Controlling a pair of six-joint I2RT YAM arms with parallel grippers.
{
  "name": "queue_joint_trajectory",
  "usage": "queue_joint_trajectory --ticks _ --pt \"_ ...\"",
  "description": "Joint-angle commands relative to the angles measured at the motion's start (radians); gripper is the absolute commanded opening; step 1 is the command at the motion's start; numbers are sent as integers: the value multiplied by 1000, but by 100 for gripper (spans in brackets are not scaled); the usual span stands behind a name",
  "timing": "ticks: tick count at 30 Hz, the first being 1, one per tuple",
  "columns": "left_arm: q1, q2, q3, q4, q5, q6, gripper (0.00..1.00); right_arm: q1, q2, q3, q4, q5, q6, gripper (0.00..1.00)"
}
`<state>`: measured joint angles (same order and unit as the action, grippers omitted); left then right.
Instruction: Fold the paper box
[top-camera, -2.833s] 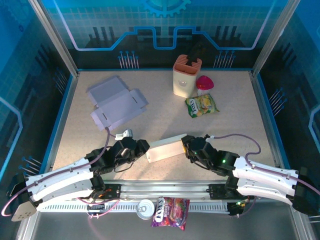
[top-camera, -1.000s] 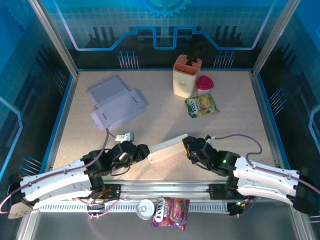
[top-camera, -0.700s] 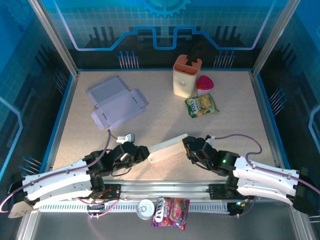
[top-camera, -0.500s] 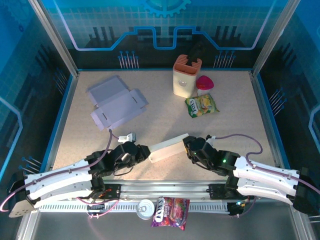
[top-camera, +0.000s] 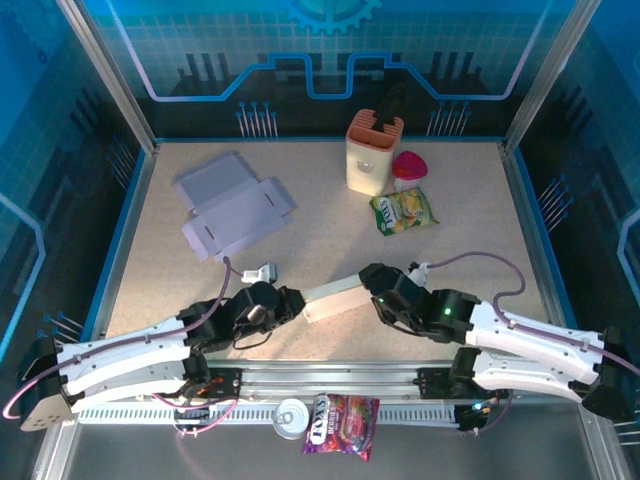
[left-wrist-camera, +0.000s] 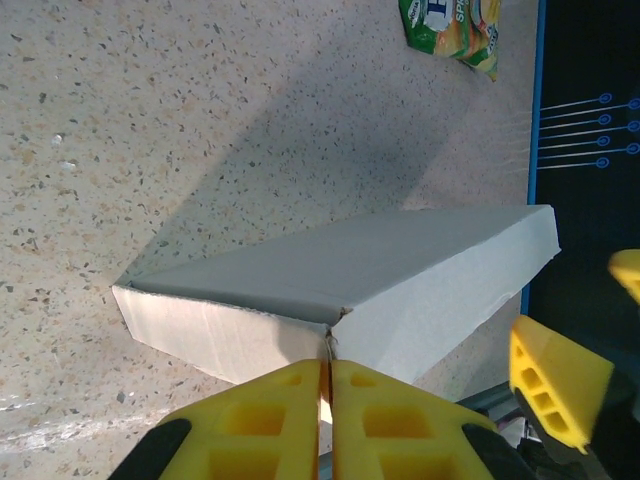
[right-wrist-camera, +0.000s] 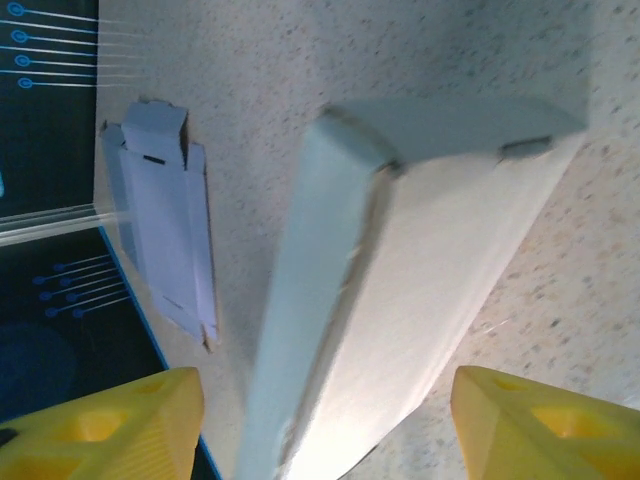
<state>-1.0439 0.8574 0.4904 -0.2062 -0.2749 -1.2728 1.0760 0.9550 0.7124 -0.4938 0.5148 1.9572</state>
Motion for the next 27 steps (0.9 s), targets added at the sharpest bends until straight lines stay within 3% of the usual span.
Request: queue_joint_trajectory --ticks 1,8,16,27 --pt "-8 37 -7 -100 29 36 10 13 41 51 -71 7 15 70" --pt "-17 56 15 -90 22 63 10 -50 152 47 14 -99 88 71" --pt "-74 168 69 5 8 143 10 -90 141 18 62 -100 36 70" --pt "-140 365 160 163 -18 263 13 -126 -75 -198 93 -76 -4 48"
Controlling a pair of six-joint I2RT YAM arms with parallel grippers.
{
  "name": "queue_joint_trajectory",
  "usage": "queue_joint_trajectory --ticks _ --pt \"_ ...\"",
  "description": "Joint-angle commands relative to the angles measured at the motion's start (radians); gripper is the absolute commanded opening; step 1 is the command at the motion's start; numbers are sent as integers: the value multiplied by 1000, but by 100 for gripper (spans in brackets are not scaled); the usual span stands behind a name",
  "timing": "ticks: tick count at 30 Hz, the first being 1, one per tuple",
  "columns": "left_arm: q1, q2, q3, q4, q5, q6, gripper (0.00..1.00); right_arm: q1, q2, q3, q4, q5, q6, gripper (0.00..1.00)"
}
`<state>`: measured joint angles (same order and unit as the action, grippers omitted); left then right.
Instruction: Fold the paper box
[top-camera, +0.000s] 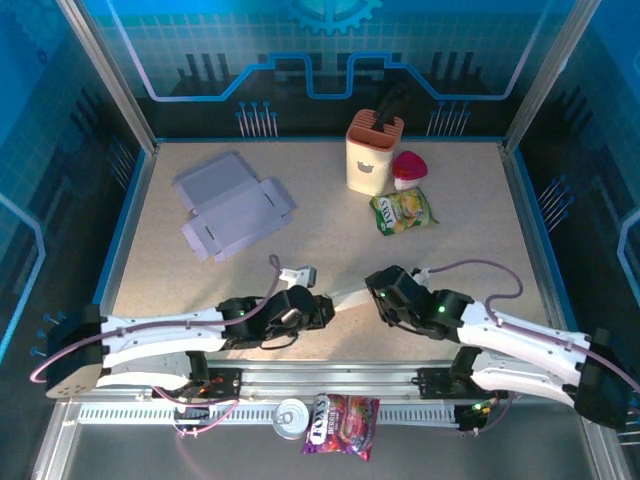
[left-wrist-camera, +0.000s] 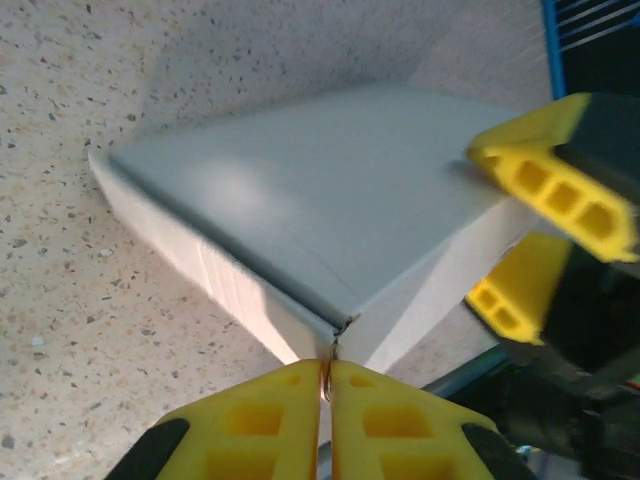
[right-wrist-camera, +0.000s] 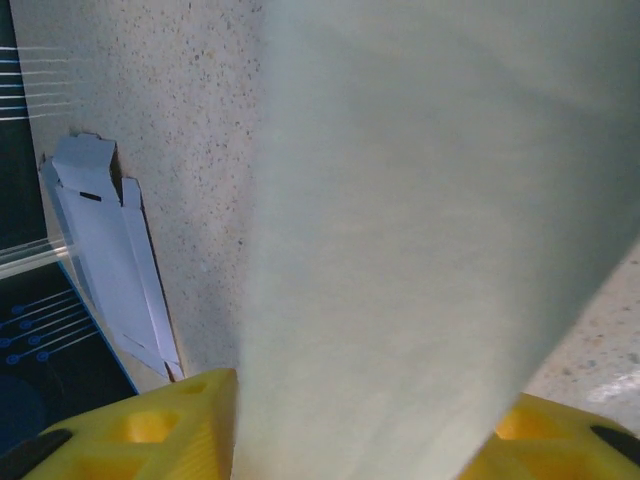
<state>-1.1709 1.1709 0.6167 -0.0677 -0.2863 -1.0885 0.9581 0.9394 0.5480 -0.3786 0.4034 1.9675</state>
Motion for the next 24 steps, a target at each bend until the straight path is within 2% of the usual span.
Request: queue_joint_trajectory --ticks 1,4,8,15,19,22,24 --pt "-20 76 49 31 -10 93 15 -9 -88 -51 -36 45 -13 48" --pt "-29 144 72 52 -10 98 21 -13 -134 -106 -39 53 -14 55" --pt "-30 181 66 69 2 67 29 -24 -151 -159 -68 -27 -7 65" --pt "-2 104 13 48 8 -56 49 -19 -234 -99 -253 39 -74 66" --pt "50 124 -24 54 64 -165 51 -34 -251 -28 -274 134 -294 64" --pt "86 172 -46 115 113 -197 52 -82 -248 25 -196 84 -585 60" --pt "101 214 -43 167 144 -205 52 -103 -226 80 -205 52 -710 58"
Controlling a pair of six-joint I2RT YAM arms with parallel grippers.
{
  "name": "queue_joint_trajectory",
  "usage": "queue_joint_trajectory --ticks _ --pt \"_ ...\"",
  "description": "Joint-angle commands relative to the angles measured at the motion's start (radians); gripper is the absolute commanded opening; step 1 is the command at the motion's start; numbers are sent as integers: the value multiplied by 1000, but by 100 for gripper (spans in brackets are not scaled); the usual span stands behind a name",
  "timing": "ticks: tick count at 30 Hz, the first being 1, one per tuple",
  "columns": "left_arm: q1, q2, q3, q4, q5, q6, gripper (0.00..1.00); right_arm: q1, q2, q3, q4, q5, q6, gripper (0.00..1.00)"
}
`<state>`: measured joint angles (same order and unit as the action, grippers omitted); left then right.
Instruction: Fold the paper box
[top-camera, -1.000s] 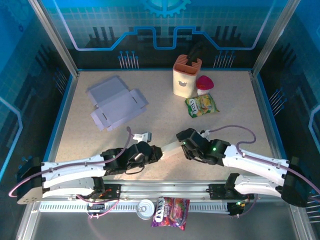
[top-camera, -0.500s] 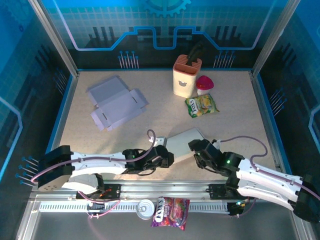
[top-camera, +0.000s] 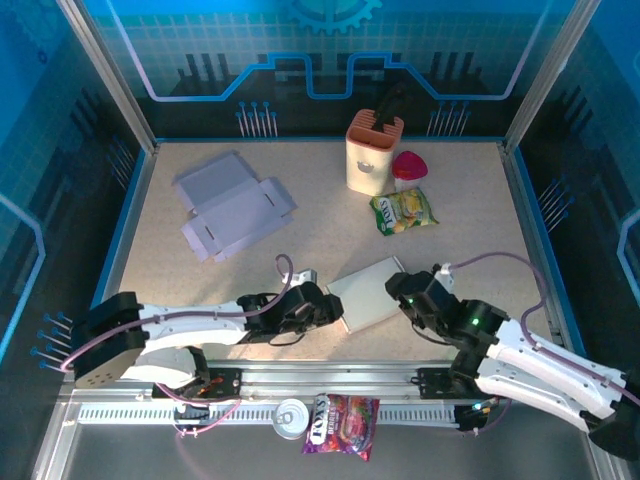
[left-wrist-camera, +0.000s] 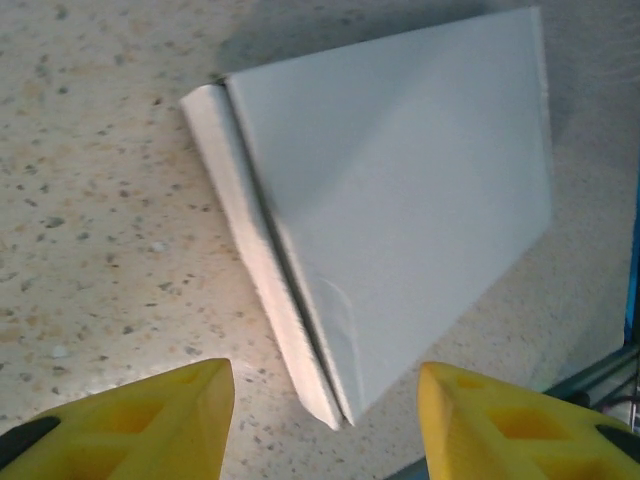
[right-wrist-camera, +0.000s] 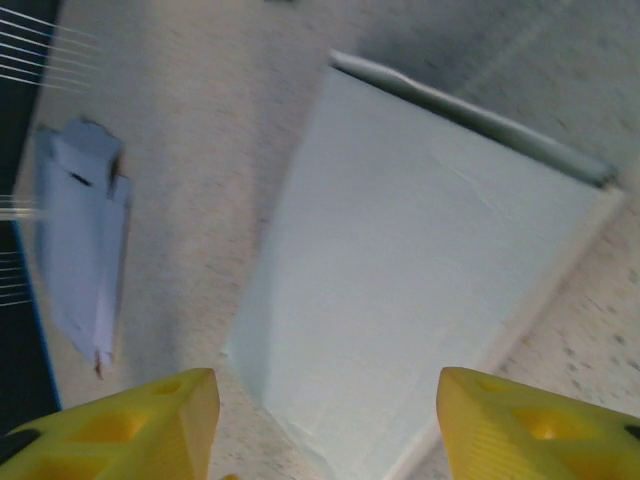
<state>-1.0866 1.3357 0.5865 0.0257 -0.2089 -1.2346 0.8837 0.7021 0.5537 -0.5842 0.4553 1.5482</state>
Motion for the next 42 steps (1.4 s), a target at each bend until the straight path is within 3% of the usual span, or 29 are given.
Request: queue_joint_trajectory --ticks 1,4,7,15,28,37,42 --pt "20 71 -7 99 71 -60 50 -49 32 105 -5 -38 -362 57" --pt "22 129 9 170 74 -57 46 -115 105 206 -91 -160 -457 57" --pt "22 186 31 207 77 -52 44 -129 129 263 -148 -189 -508 57" --pt "37 330 157 186 107 20 30 -135 76 285 -172 -171 -537 57" --pt "90 680 625 67 187 204 16 -149 -12 298 -246 -90 -542 56" --pt "129 813 750 143 247 164 15 -161 -20 284 -243 -98 -547 56" --pt "125 761 748 134 246 187 25 -169 -10 285 -224 -122 -585 58"
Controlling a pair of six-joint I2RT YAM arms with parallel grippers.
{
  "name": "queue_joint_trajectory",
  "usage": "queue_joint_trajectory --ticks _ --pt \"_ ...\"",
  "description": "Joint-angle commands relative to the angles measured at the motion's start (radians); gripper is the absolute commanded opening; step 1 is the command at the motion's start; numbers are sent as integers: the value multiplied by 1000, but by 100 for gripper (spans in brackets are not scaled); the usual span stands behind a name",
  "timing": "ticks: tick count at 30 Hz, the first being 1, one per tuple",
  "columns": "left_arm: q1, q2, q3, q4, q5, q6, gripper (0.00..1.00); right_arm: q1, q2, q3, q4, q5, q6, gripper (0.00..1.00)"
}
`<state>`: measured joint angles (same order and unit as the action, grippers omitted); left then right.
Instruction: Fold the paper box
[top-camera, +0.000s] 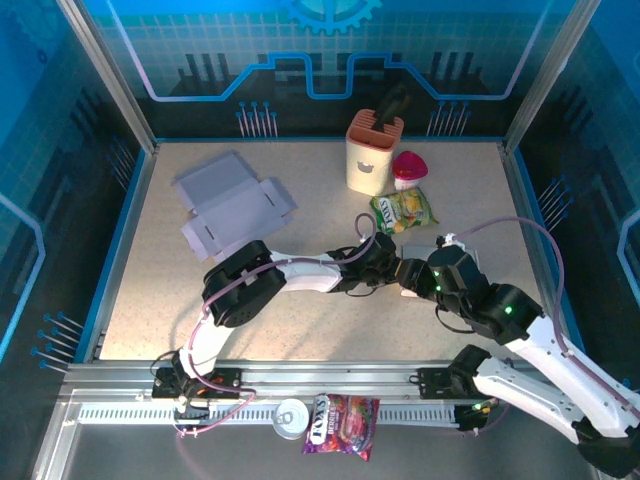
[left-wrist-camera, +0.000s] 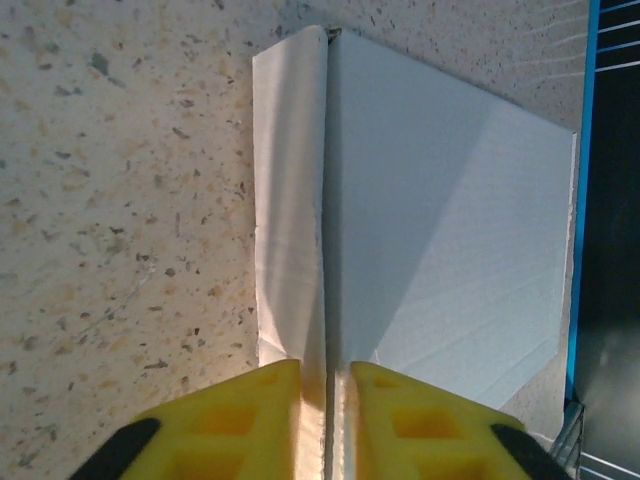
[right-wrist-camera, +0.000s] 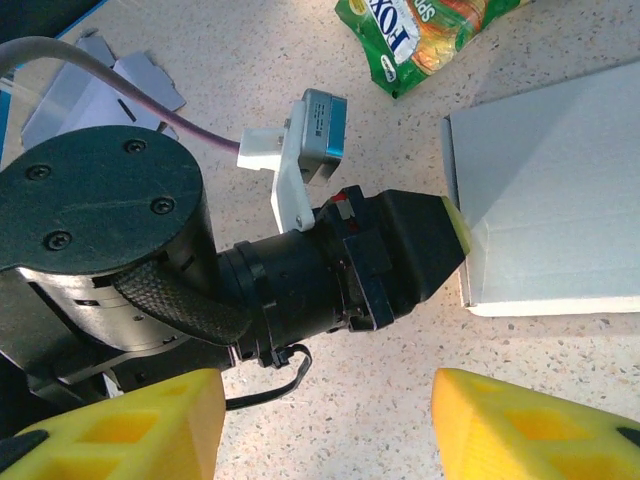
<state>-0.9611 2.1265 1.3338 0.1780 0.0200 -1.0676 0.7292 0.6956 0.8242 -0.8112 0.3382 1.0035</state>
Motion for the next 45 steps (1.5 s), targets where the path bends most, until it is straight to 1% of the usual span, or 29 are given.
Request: queue_joint_trajectory --ticks 1,2,5,8,10,12,13,15,17,20,22,24,26,30,32,36,39,41,45 --pt "-2 -66 -17 -34 0 34 30 -18 -12 12 14 -13 -52 59" --pt "-1 -106 -39 -49 -17 44 34 -21 -22 7 26 -24 -65 60" --pt "6 -237 -93 -104 -48 72 41 -31 -45 -2 60 -56 -109 61" --pt "36 -358 -157 -169 -46 84 42 -46 -34 8 73 -100 -142 62" --pt "89 -454 -223 -224 -46 95 41 -56 -16 10 100 -150 -163 62" --pt "180 -549 -283 -299 -29 116 41 -60 5 -1 150 -213 -179 62" --pt "247 -589 -306 -351 -10 136 40 -61 19 -10 182 -241 -180 62" --pt "397 -646 -344 -421 58 176 40 -62 46 -22 239 -298 -178 62" --pt "560 -671 -369 -478 95 232 41 -60 80 -29 294 -348 -169 61" --pt "753 -630 -346 -527 109 319 38 -49 123 -37 374 -396 -151 61" --pt "841 -567 -312 -541 96 357 37 -33 145 -34 395 -395 -150 61" --pt "903 -489 -268 -549 87 379 36 -17 160 -29 410 -392 -149 61" --pt "945 -403 -222 -553 92 396 34 -1 171 -31 430 -388 -138 61" --pt "963 -279 -159 -561 69 428 33 18 191 -47 466 -384 -115 61" --pt "960 -234 -149 -558 86 439 30 21 199 -59 491 -388 -104 61" --pt "924 -232 -209 -522 92 438 27 23 216 -72 507 -376 -94 61" --pt "877 -266 -291 -483 106 430 26 24 217 -88 521 -352 -82 61" --pt "830 -311 -372 -434 104 418 24 24 216 -103 536 -334 -67 61" --pt "687 -404 -504 -402 55 396 22 23 206 -155 584 -289 -12 62"
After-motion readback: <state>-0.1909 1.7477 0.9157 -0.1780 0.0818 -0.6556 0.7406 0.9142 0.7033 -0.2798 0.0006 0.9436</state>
